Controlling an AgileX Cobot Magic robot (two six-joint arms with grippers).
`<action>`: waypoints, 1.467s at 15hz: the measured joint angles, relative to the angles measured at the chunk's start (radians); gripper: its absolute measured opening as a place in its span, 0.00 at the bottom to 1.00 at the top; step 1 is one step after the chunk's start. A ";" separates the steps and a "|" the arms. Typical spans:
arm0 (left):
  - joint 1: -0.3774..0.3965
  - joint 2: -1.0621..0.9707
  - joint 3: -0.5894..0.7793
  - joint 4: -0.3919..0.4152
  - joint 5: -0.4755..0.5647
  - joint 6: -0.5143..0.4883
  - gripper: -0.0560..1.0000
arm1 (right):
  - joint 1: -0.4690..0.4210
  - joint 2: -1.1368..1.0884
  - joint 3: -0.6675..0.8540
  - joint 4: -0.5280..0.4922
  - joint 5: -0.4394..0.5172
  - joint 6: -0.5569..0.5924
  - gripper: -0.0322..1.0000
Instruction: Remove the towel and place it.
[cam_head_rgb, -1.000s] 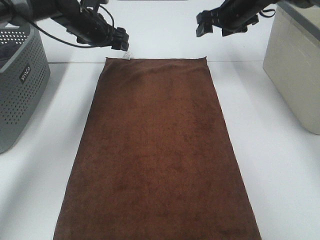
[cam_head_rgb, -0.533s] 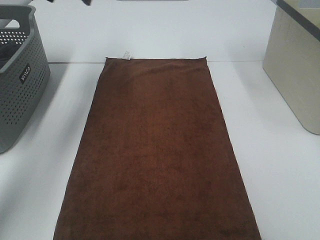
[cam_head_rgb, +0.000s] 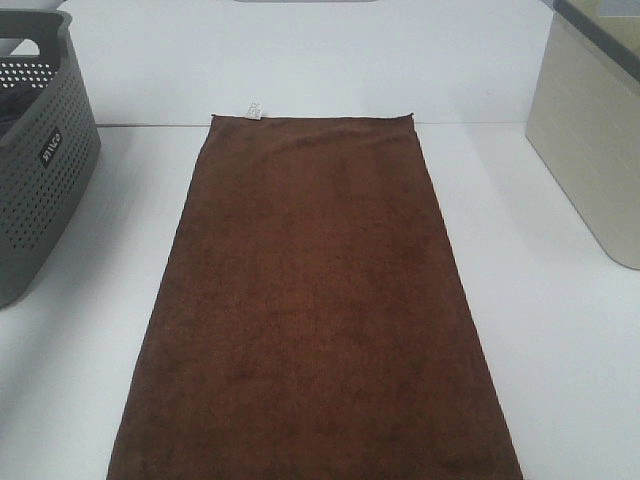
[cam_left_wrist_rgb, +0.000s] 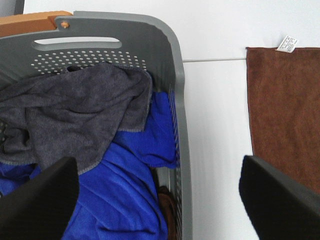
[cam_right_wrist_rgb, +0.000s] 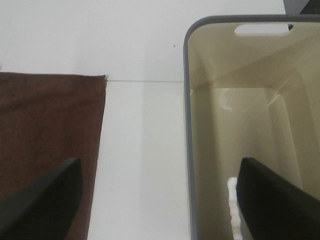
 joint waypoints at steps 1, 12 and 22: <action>0.000 -0.047 0.064 -0.006 0.000 0.000 0.81 | 0.000 -0.080 0.109 0.000 -0.001 0.000 0.81; 0.000 -1.133 1.108 0.055 -0.172 -0.012 0.81 | 0.000 -1.285 1.121 -0.005 0.007 0.000 0.81; 0.000 -1.790 1.566 0.039 -0.178 0.004 0.80 | 0.000 -1.779 1.455 -0.006 0.006 -0.034 0.80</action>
